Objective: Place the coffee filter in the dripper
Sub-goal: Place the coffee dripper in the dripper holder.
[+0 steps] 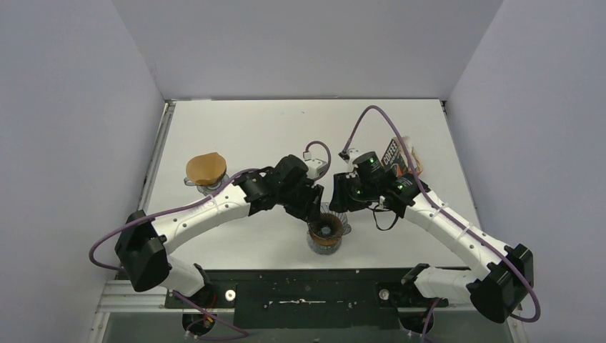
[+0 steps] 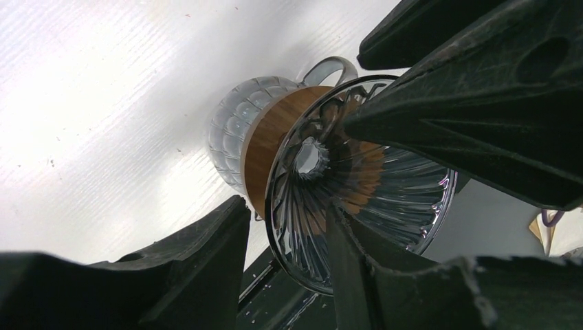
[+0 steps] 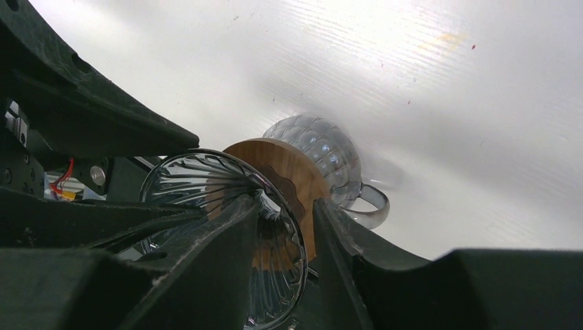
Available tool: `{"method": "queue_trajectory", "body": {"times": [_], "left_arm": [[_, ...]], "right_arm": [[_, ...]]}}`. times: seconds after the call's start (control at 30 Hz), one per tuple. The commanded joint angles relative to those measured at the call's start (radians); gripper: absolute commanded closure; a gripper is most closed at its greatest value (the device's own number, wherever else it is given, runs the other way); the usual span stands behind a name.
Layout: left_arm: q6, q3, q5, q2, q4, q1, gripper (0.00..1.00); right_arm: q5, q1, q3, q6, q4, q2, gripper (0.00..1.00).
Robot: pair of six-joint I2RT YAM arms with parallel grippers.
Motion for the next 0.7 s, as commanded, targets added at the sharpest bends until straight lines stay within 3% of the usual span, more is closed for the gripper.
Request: {"method": "queue_trajectory", "body": {"times": [0.0, 0.33, 0.67], "left_arm": [[0.022, 0.063, -0.026, -0.033, -0.023, 0.009, 0.56], [0.061, 0.099, -0.070, -0.089, -0.076, 0.073, 0.44], [0.117, 0.110, -0.073, -0.190, -0.077, 0.183, 0.40]], "right_arm": [[0.055, 0.003, 0.070, -0.010, 0.001, -0.006, 0.63], [0.184, -0.032, 0.207, -0.073, -0.067, -0.002, 0.59], [0.255, -0.217, 0.330, -0.195, -0.109, 0.035, 0.58]]}}
